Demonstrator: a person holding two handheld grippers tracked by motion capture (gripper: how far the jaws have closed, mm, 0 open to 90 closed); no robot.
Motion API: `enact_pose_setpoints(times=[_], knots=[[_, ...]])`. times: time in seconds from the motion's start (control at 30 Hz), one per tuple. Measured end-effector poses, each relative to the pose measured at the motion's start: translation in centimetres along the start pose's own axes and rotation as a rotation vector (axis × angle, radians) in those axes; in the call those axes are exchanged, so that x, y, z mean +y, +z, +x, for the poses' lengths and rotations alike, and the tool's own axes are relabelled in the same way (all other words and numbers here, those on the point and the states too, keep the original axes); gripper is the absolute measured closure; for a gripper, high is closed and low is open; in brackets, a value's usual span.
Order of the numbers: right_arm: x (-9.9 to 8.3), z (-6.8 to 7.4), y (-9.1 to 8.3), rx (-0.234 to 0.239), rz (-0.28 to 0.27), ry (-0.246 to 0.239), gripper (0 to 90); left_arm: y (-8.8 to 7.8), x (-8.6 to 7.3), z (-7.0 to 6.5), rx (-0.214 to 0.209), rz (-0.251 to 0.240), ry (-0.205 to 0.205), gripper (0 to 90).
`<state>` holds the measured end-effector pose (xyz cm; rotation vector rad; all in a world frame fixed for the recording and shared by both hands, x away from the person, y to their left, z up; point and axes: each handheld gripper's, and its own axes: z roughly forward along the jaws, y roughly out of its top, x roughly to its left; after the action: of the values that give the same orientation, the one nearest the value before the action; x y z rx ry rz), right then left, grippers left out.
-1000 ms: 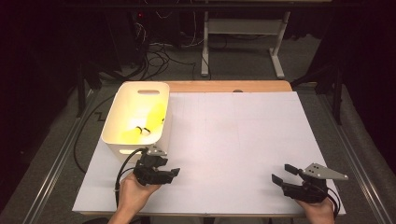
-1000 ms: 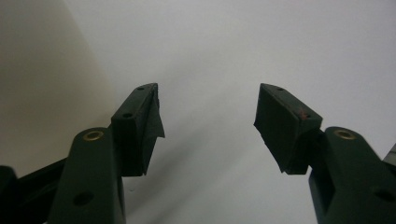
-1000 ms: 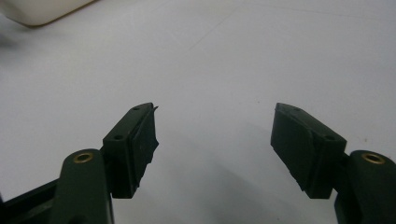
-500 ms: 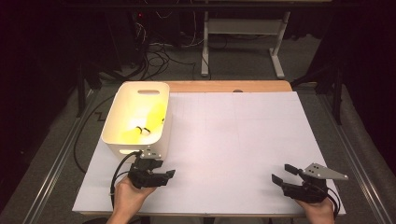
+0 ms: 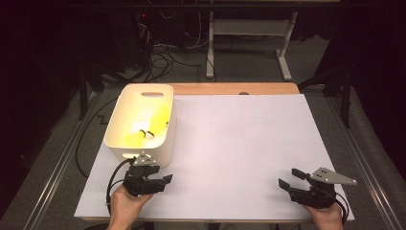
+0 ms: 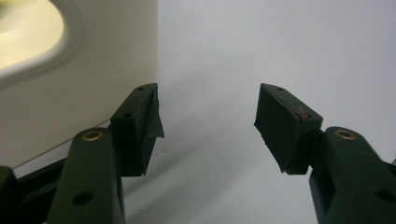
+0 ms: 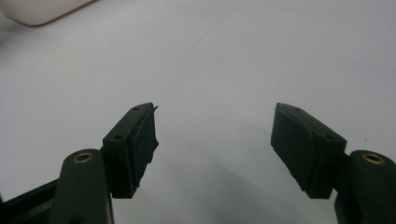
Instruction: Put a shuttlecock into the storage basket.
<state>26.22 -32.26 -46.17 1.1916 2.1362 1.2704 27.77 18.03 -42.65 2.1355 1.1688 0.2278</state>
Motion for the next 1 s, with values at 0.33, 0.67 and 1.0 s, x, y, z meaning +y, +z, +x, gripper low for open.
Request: enact_pose_setpoints(times=[0.33,0.67,1.0], knots=[[0.0,0.0,0.0,0.0,0.0,0.0,31.7,-0.5,-0.8,0.6,0.019,-0.033,-0.025,40.5],[0.0,0.0,0.0,0.0,0.0,-0.001,31.7,-0.4,-1.4,1.0,0.031,-0.054,-0.04,40.3],[0.0,0.0,0.0,0.001,0.0,-0.001,31.7,-0.5,-2.1,1.1,0.034,-0.085,-0.049,39.4]])
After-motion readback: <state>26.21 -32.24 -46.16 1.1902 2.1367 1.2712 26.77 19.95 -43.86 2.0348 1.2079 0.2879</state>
